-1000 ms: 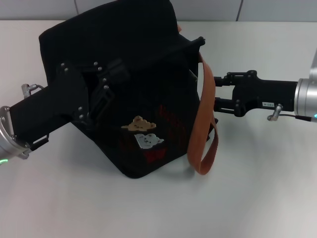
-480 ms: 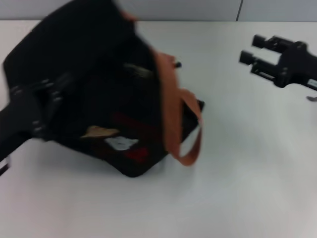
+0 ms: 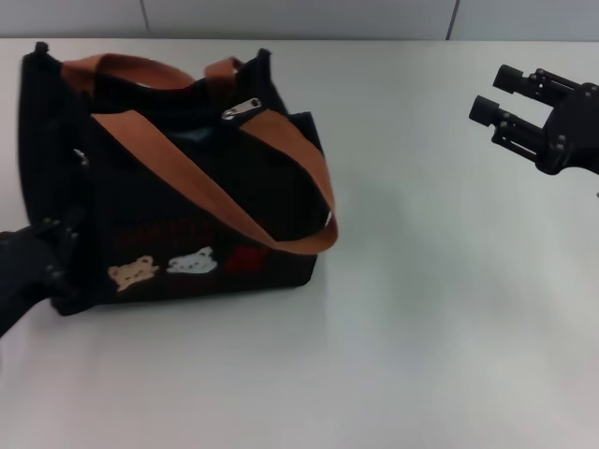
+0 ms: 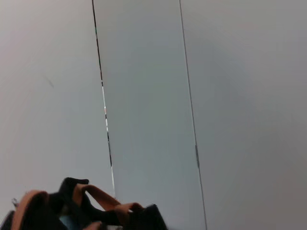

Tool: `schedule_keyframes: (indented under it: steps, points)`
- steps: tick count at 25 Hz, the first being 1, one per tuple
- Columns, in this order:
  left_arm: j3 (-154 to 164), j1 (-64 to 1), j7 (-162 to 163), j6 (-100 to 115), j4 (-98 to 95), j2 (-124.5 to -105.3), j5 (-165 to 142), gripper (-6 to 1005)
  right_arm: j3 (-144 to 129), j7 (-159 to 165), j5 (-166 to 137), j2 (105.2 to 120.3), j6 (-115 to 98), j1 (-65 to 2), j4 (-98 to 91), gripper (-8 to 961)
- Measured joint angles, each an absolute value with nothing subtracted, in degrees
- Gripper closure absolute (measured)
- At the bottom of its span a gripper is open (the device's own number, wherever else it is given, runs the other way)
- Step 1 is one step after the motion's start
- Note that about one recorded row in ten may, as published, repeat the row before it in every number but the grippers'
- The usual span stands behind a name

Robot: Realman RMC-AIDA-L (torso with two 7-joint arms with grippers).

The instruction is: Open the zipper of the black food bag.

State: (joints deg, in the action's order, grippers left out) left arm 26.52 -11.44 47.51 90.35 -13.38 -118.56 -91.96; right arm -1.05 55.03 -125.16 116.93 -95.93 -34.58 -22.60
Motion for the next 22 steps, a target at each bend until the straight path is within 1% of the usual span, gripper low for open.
schedule_keyframes:
  steps: [1, 5, 6, 7, 10, 14, 16, 17, 19, 21, 22]
  points:
    - [26.52, -11.44, 47.51, 90.35, -13.38, -118.56, -91.96, 977, -1.05, 55.03, -125.16, 116.93, -95.93, -34.58, -22.6, 344]
    - [27.72, -18.31, 45.18, 88.14, -6.43, -118.94, -92.06, 943, -1.35, 54.75, -121.88, 117.38, -96.55, -32.57, -22.66, 344]
    - [27.72, -18.31, 45.18, 88.14, -6.43, -118.94, -92.06, 931, -1.35, 54.75, -121.88, 117.38, -96.55, -32.57, -22.66, 344]
    - [28.13, -21.48, 44.87, 86.12, -4.22, -119.08, -92.06, 920, -1.3, 54.71, -120.7, 117.45, -97.4, -31.57, -22.78, 344]
    - [28.17, -23.82, 44.45, 84.18, -2.51, -119.07, -91.95, 886, -1.04, 55.02, -119.95, 117.15, -98.55, -30.29, -22.83, 344]
    - [27.72, -22.96, 44.75, 86.81, -3.56, -118.73, -91.74, 840, -1.04, 55.42, -119.44, 116.92, -99.08, -29.19, -23.0, 344]
    - [27.88, -21.35, 45.18, 90.54, -5.91, -118.5, -91.9, 758, -1.15, 55.57, -119.34, 116.89, -100.02, -28.44, -23.35, 344]
    - [30.08, -18.45, 47.01, 96.44, -11.65, -118.12, -93.06, 716, -2.35, 55.97, -119.76, 116.75, -102.28, -27.87, -24.05, 312]
    - [31.34, -17.19, 48.21, 98.98, -14.59, -117.79, -93.76, 634, -3.81, 56.3, -120.25, 116.54, -103.63, -27.69, -24.46, 247]
    - [34.13, -14.88, 49.84, 104.35, -19.92, -117.04, -96.25, 537, -9.84, 57.03, -121.95, 115.84, -107.25, -27.47, -25.61, 183]
    - [35.89, -13.52, 49.73, 109.03, -22.86, -116.35, -98.41, 489, -17.06, 56.75, -123.39, 115.35, -110.45, -27.55, -26.21, 175]
